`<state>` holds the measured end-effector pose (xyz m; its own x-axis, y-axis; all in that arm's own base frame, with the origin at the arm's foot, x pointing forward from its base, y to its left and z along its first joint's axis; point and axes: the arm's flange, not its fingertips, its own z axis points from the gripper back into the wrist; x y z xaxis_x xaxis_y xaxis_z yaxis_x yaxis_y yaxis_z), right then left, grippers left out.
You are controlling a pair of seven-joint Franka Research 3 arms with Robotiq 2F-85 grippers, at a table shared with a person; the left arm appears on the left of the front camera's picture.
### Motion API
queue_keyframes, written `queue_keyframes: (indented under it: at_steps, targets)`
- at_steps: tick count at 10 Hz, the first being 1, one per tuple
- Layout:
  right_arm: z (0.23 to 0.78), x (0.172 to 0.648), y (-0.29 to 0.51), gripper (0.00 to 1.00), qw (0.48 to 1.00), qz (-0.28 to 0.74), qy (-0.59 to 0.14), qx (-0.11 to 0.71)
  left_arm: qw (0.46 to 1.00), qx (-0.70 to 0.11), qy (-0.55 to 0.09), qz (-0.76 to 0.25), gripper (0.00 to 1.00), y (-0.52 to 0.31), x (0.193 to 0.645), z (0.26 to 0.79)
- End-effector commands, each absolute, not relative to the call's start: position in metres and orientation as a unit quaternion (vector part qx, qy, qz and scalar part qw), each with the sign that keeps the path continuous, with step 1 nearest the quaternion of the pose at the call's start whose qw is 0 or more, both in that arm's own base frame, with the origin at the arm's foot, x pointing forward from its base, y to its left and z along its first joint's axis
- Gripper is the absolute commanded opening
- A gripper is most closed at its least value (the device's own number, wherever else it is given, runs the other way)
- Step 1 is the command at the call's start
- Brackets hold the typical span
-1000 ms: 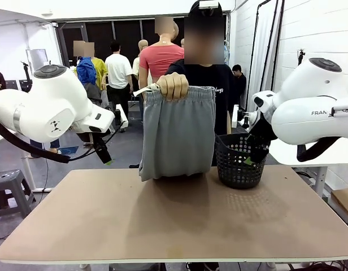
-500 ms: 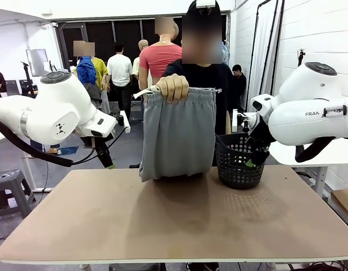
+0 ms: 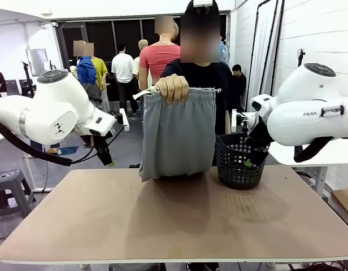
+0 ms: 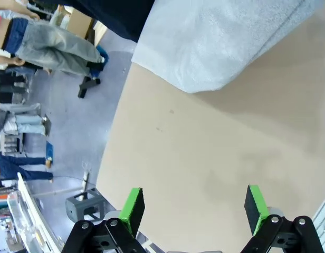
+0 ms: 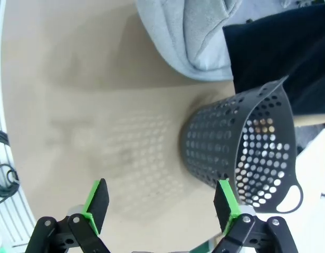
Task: Fold the training pants.
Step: Grab both ends of the Training pants handed by a person.
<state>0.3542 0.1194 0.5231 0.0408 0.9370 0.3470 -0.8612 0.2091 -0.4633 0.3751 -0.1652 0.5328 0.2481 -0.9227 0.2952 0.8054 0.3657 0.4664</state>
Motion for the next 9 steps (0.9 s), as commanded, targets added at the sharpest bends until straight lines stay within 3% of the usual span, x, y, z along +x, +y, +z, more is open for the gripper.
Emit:
queue_keyframes:
  at_steps: [1,4,9]
  targets:
    - [0.514,0.377,0.119,1.0,0.682,0.653,-0.331,-0.012,0.745,0.087,-0.29,-0.595,1.0,-0.159,0.383,0.529]
    - [0.508,0.388,0.118,1.0,0.644,0.67,-0.366,0.046,0.677,0.037,-0.346,-0.649,1.0,-0.165,0.391,0.522]
    - [0.505,0.394,0.125,1.0,0.604,0.669,-0.427,0.082,0.637,-0.066,-0.387,-0.664,1.0,-0.185,0.404,0.522]
